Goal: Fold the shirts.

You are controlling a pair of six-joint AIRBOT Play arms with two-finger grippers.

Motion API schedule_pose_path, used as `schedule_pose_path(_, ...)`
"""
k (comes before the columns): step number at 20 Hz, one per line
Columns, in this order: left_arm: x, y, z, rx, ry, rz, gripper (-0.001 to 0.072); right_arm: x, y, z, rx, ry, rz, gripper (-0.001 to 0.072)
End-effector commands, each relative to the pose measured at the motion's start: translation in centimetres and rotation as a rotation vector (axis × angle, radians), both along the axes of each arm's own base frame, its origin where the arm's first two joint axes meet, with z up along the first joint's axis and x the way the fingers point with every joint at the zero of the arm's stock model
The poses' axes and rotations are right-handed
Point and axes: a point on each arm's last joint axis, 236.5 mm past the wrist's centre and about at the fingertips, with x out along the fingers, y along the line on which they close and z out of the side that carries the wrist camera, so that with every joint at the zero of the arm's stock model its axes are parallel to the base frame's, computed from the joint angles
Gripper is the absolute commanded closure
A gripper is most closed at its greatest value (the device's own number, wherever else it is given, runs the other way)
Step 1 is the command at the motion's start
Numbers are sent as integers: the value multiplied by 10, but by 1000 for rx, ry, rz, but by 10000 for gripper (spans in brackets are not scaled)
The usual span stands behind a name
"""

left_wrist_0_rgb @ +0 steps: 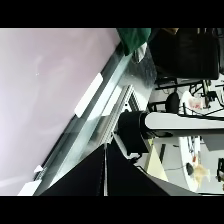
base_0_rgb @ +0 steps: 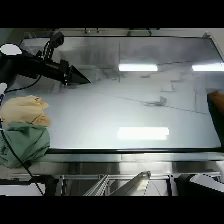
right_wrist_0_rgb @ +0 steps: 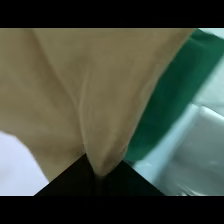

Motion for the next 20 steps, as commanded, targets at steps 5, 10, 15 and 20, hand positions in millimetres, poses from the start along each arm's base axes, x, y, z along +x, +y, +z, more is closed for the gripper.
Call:
schedule_pose_path(5,-9,-12,0,-2,3,-41,707,-41,17,-23,97,86,-54,6)
schedule_pose_path(10,0,-4,11,-6,-15,-9,709,98,71,23,225,-438,145,694)
schedule_pose_path(15,-1,29,61,45,-109,82,711,187,211,52,267,-591,643,697)
schedule_pose_path(20,-85,42,16,217,-34,134,707,139,408,7,394,-525,1092,697)
